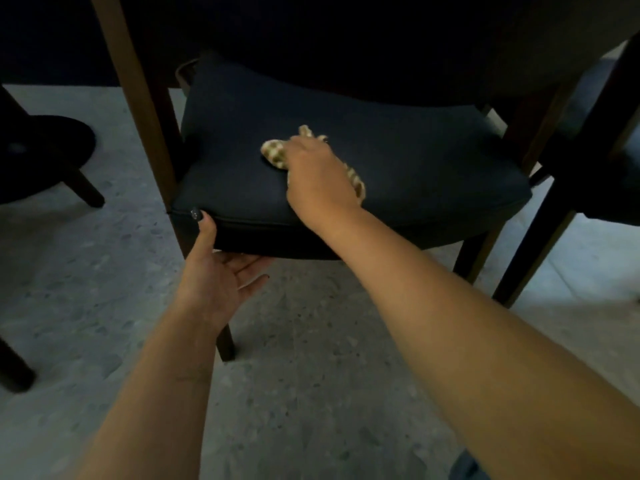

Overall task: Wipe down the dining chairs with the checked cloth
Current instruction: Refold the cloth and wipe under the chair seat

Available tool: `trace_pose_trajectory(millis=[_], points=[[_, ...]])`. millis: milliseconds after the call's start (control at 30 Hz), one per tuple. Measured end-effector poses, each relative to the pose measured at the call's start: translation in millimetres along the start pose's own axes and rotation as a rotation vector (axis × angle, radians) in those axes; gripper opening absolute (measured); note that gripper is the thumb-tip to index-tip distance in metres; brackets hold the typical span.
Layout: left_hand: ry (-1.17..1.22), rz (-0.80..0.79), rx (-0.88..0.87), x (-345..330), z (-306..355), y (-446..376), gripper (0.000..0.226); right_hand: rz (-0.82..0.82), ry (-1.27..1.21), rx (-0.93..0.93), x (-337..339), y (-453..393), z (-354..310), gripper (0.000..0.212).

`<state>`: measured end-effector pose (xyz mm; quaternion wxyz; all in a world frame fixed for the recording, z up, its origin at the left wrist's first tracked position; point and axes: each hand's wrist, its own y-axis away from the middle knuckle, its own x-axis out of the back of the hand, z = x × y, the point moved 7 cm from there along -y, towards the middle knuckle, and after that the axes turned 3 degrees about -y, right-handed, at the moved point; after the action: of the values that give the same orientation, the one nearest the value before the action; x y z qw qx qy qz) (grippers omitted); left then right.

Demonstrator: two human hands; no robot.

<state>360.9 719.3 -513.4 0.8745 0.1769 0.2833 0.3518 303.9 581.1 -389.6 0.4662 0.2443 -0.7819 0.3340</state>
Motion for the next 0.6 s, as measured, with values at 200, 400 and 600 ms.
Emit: trace_pose_trajectory(millis=[200,400,600], points=[[-0.01,0.171,-0.095,-8,-3,3,0.086,-0.065,0.026,0.137,61,39,88,0.046],[0.064,0.036,-0.043,-37,-19,7,0.069,0.185,-0.008,-0.394,97,47,191,0.032],[0.128,0.125,-0.106,-49,-18,4,0.062,0.059,0.071,-0.094,31,24,29,0.038]])
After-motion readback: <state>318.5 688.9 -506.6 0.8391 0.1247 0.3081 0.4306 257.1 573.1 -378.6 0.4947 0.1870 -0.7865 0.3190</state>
